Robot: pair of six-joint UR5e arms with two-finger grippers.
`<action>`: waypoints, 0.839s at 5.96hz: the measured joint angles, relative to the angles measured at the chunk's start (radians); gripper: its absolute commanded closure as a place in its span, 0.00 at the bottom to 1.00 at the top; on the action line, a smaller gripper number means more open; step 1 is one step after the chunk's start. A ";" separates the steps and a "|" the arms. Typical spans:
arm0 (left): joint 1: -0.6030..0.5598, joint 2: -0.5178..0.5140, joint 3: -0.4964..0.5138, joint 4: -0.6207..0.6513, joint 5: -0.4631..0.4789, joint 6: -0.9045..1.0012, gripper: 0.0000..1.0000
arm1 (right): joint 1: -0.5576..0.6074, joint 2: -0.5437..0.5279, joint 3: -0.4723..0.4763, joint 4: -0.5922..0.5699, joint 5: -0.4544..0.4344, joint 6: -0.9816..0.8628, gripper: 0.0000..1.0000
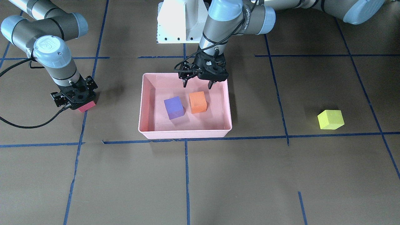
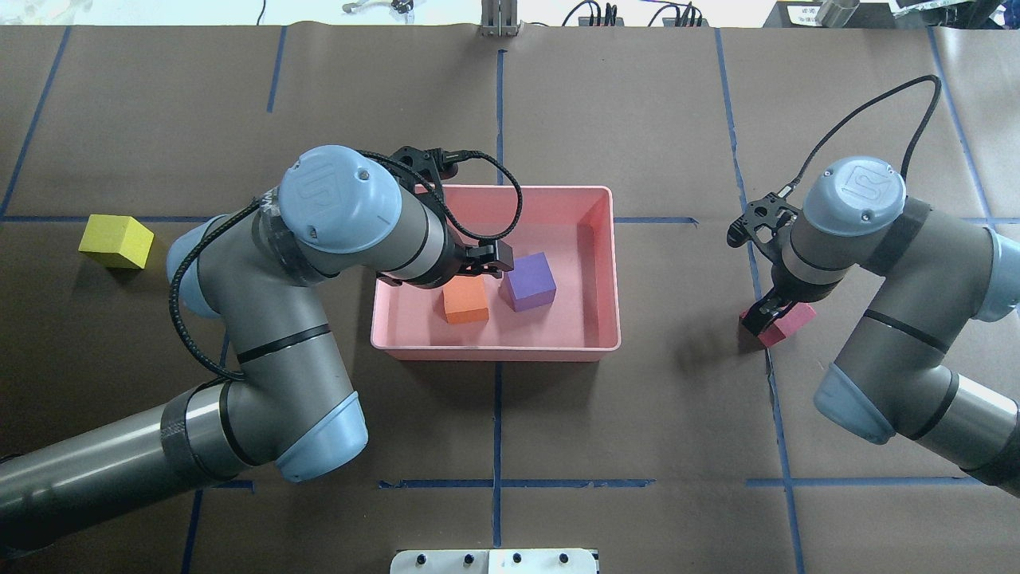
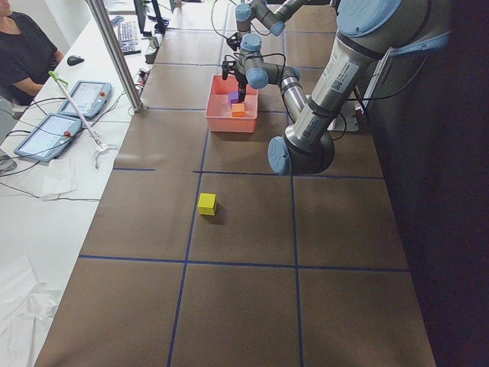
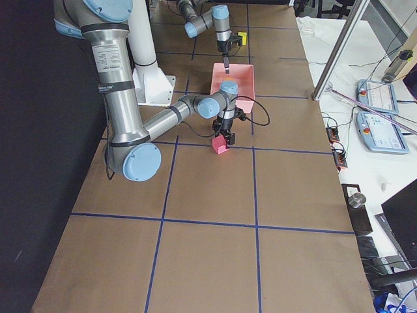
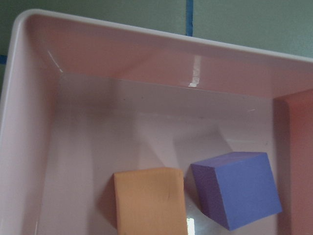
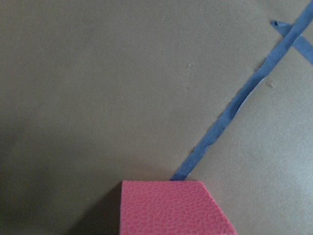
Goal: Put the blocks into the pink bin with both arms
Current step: 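Grasp the red cube with the right gripper while the left gripper withdraws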
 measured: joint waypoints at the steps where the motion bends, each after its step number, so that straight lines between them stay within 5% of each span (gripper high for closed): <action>1: -0.014 0.032 -0.051 0.001 -0.003 0.001 0.00 | -0.002 0.002 -0.002 0.000 0.005 0.004 0.94; 5: -0.168 0.215 -0.226 0.002 -0.086 0.132 0.00 | 0.060 0.022 0.115 -0.044 0.105 0.039 1.00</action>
